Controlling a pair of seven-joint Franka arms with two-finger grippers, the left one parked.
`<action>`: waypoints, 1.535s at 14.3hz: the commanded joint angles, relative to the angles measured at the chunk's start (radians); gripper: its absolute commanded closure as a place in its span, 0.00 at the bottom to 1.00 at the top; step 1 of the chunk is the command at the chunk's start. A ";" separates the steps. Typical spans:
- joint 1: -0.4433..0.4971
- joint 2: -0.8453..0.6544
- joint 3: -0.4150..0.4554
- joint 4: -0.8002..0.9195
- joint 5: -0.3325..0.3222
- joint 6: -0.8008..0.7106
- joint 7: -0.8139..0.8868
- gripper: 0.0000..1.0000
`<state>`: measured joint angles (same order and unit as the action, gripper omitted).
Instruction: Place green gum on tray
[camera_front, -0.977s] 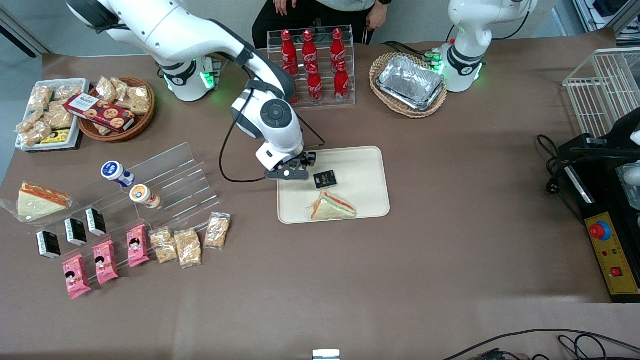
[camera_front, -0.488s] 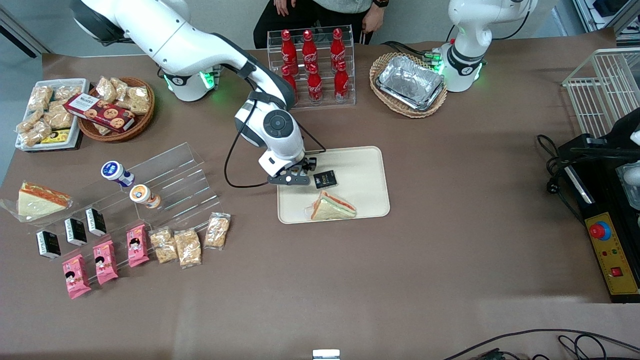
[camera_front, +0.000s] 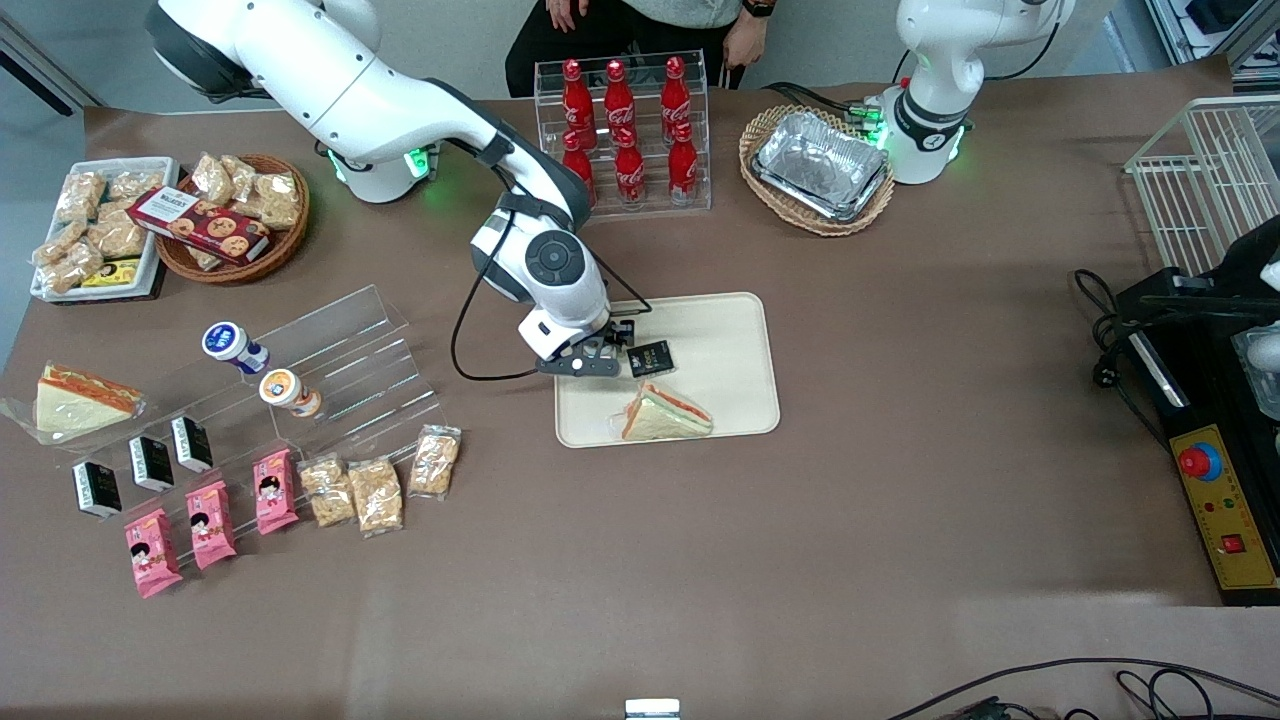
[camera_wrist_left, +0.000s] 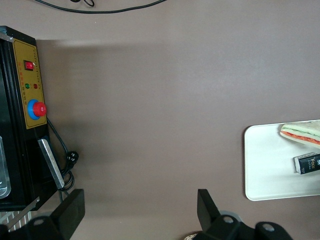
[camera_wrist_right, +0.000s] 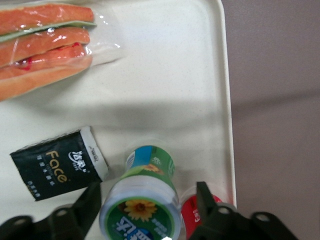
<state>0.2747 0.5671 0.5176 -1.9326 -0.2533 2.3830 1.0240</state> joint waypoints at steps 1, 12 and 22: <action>-0.009 -0.030 0.009 0.024 -0.029 -0.013 0.015 0.00; -0.219 -0.571 -0.072 0.155 0.225 -0.706 -0.463 0.00; -0.224 -0.757 -0.697 0.159 0.275 -0.801 -1.177 0.00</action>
<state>0.0413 -0.1594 -0.1274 -1.7691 0.0108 1.5946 -0.0964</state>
